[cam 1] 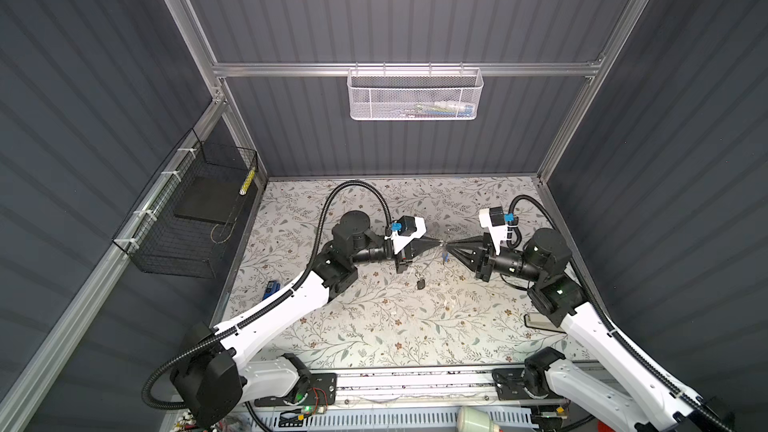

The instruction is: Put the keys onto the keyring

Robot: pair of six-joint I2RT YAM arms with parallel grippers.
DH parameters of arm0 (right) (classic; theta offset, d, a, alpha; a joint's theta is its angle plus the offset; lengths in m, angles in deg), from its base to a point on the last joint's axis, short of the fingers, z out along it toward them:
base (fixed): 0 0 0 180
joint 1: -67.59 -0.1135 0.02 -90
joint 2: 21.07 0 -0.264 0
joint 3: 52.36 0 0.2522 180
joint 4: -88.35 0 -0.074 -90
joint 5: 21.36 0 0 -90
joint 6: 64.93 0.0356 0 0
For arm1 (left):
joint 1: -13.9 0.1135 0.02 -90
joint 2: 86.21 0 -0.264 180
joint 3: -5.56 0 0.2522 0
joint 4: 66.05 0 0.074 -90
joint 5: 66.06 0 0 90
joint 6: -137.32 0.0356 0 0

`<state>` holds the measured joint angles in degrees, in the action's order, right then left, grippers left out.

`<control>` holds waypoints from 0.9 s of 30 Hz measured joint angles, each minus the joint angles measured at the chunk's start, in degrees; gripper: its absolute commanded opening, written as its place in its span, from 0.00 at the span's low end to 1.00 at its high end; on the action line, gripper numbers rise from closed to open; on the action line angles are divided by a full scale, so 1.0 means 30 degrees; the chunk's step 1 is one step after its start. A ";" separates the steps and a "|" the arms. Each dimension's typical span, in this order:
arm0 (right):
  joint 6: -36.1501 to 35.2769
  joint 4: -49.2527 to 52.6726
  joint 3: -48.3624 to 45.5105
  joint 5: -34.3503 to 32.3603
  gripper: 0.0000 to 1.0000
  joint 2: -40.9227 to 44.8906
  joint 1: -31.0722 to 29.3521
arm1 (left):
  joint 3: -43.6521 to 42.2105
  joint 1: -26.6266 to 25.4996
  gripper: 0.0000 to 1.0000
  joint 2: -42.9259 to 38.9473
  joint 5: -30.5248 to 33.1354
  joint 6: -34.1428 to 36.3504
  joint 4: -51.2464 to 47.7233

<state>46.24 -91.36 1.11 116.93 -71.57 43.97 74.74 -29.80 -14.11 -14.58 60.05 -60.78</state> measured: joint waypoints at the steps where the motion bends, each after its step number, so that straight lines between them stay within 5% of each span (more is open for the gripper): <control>1: 0.0022 0.0000 0.0000 0.0124 0.05 -0.0102 0.0000 | 0.0000 0.0000 0.00 0.0000 0.0000 0.0007 -0.0036; 13: 0.0095 0.0168 0.0000 0.1166 0.00 -0.0430 0.0328 | -0.0590 -0.0007 0.00 -0.0073 0.0007 -0.0211 0.0707; 27: 0.1224 -0.2280 0.0131 0.3723 0.05 -0.2535 0.0634 | -0.3395 0.0182 0.00 0.0736 -0.0007 -0.5180 0.8415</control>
<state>49.91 -98.20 1.50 128.10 -79.17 45.88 64.56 -29.26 -11.90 -14.60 44.51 -35.54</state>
